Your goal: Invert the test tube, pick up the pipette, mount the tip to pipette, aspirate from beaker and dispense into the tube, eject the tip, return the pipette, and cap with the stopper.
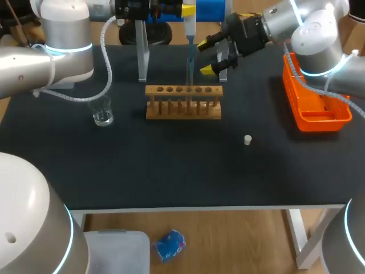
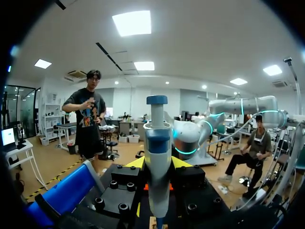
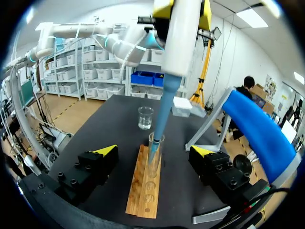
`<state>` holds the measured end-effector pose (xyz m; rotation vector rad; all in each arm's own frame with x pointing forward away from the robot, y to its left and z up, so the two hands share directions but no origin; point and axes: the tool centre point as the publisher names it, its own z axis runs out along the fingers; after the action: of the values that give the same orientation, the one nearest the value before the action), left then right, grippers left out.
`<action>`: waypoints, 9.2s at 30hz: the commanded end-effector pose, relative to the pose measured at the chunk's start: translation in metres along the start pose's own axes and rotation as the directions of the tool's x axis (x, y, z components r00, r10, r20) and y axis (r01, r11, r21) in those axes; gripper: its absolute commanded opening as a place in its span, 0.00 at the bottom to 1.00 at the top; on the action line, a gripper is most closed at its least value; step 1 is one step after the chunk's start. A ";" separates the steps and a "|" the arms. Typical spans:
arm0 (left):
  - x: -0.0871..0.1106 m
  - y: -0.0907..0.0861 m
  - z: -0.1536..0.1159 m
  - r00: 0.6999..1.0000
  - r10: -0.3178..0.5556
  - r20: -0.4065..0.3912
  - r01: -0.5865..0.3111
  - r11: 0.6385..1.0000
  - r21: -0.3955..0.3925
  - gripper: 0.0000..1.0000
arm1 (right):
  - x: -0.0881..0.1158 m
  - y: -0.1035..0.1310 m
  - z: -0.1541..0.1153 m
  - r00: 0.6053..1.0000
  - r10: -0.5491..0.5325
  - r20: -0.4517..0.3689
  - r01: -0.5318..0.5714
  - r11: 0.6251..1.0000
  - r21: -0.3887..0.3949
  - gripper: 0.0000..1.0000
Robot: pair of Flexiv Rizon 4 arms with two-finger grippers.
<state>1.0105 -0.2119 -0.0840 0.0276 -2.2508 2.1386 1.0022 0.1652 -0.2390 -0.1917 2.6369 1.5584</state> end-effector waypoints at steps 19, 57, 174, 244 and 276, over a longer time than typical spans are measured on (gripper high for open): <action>-0.001 -0.001 0.000 1.000 0.000 -0.001 0.000 1.000 -0.001 0.00 | 0.010 0.098 -0.127 0.996 -0.081 0.040 0.088 0.969 -0.232 1.00; -0.001 -0.001 0.000 1.000 0.000 -0.001 0.000 1.000 -0.001 0.00 | -0.010 0.196 -0.140 0.991 0.038 -0.131 -0.095 0.880 -0.466 0.00; -0.001 -0.001 0.000 1.000 0.000 -0.001 0.000 1.000 -0.001 0.00 | -0.026 0.197 -0.056 0.934 0.116 -0.339 -0.269 0.852 -0.448 0.00; -0.001 -0.001 0.000 1.000 0.000 -0.001 0.000 1.000 -0.001 0.00 | 0.027 0.047 -0.144 0.991 0.010 -0.131 -0.012 1.000 -0.015 1.00; -0.001 -0.001 0.000 1.000 0.000 -0.001 0.000 1.000 -0.001 0.00 | 0.055 -0.001 -0.115 0.999 0.028 -0.038 -0.027 1.000 0.009 1.00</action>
<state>1.0107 -0.2120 -0.0844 0.0271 -2.2493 2.1414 0.9537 0.0541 -0.1798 -0.2251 2.7259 1.5702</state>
